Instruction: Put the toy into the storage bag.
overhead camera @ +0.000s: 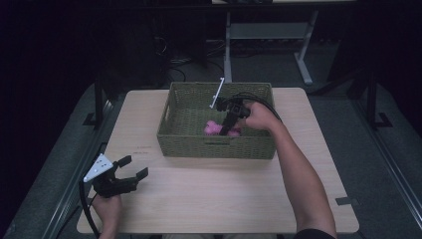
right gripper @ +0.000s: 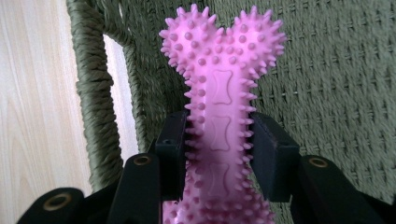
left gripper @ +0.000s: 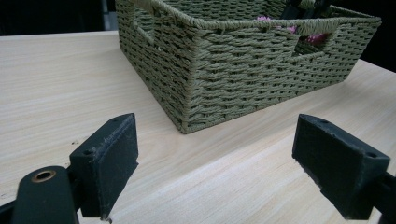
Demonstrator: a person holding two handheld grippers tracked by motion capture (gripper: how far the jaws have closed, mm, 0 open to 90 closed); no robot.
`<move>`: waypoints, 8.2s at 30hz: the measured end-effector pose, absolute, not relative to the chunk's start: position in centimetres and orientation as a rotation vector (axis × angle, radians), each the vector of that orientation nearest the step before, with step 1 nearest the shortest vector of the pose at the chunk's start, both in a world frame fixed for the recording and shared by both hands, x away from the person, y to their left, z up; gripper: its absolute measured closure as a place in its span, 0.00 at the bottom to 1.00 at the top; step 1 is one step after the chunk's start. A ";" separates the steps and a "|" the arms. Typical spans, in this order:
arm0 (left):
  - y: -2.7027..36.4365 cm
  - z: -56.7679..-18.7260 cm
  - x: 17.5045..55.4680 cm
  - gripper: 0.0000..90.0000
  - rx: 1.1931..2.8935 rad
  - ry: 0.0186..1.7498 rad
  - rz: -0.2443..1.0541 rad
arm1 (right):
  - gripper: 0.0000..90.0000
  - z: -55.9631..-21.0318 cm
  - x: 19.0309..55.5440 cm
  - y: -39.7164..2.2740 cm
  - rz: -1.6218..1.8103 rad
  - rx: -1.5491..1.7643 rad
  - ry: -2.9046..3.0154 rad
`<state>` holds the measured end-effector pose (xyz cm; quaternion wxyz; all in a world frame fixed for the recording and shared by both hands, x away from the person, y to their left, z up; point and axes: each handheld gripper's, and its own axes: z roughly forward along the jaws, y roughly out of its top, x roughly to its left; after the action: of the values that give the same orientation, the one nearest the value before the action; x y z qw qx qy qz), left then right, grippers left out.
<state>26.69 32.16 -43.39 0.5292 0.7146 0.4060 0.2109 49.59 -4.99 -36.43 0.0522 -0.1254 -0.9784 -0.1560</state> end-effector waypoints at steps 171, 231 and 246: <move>31.3 -43.4 26.7 0.15 1.725 0.948 0.512 | 0.29 -34.0 38.5 -18.0 -0.798 -0.702 -2.971; 31.0 -43.5 26.7 0.15 1.731 0.945 0.511 | 0.29 -40.8 29.9 -23.5 -0.855 -0.872 -2.985; 30.9 -43.5 26.7 0.15 1.733 0.945 0.516 | 0.30 -41.9 27.3 -25.3 -0.911 -0.966 -3.003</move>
<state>26.74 30.94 -43.46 0.5235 0.7237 0.3947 0.2154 27.30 -25.28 -41.93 -0.0707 -0.2934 -0.9123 -0.2769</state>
